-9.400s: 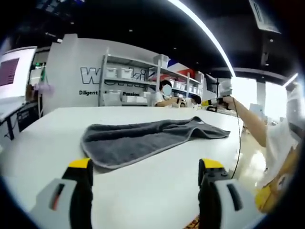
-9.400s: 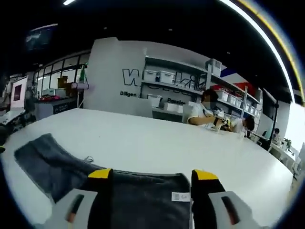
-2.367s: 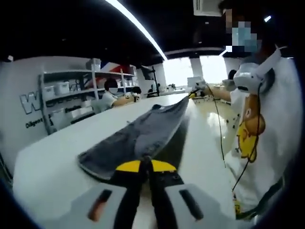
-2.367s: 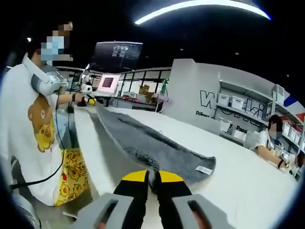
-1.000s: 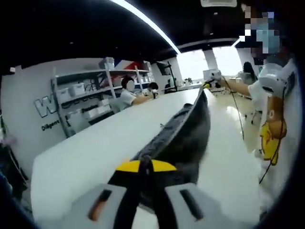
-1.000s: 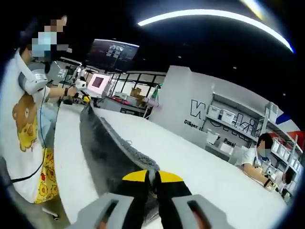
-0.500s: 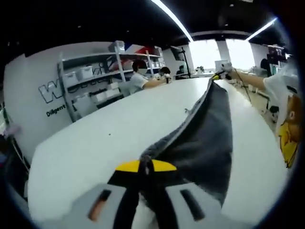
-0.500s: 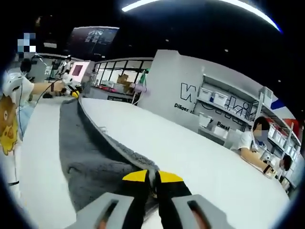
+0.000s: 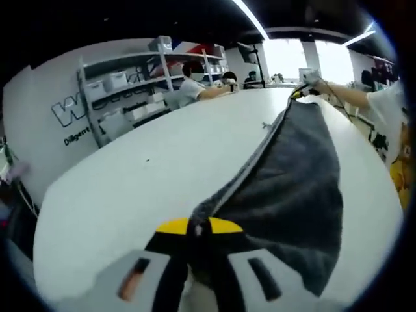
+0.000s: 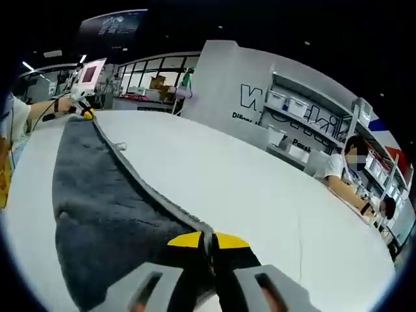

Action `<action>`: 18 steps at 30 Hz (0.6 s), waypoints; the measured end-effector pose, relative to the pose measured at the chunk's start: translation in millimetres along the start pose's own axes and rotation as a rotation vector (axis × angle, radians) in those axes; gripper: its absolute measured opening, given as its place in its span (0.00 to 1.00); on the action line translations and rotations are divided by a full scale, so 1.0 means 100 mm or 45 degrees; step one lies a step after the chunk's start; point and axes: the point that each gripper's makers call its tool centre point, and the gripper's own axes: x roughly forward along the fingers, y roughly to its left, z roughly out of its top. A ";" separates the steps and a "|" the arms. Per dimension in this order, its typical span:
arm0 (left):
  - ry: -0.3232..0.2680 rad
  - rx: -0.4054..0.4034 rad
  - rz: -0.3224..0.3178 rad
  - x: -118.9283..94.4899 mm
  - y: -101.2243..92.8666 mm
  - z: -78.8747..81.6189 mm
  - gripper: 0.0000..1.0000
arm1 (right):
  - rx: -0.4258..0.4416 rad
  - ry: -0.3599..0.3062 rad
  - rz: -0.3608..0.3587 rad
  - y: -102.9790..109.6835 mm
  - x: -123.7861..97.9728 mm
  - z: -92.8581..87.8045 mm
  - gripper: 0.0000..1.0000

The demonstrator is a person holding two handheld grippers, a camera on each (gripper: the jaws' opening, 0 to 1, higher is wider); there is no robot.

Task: Fold the towel on the table until its edges align and the towel forms a compact rectangular stack.

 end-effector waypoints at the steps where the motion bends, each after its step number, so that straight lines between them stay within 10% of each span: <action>1: -0.003 -0.010 -0.001 0.00 0.00 0.00 0.13 | 0.017 0.002 0.004 0.01 0.00 -0.02 0.06; 7: -0.036 -0.067 0.057 -0.08 0.05 0.07 0.23 | 0.072 -0.009 -0.026 0.04 -0.05 -0.01 0.18; 18: -0.299 -0.194 0.019 -0.60 -0.22 0.53 0.41 | 0.214 -0.381 -0.060 0.14 -0.76 0.55 0.35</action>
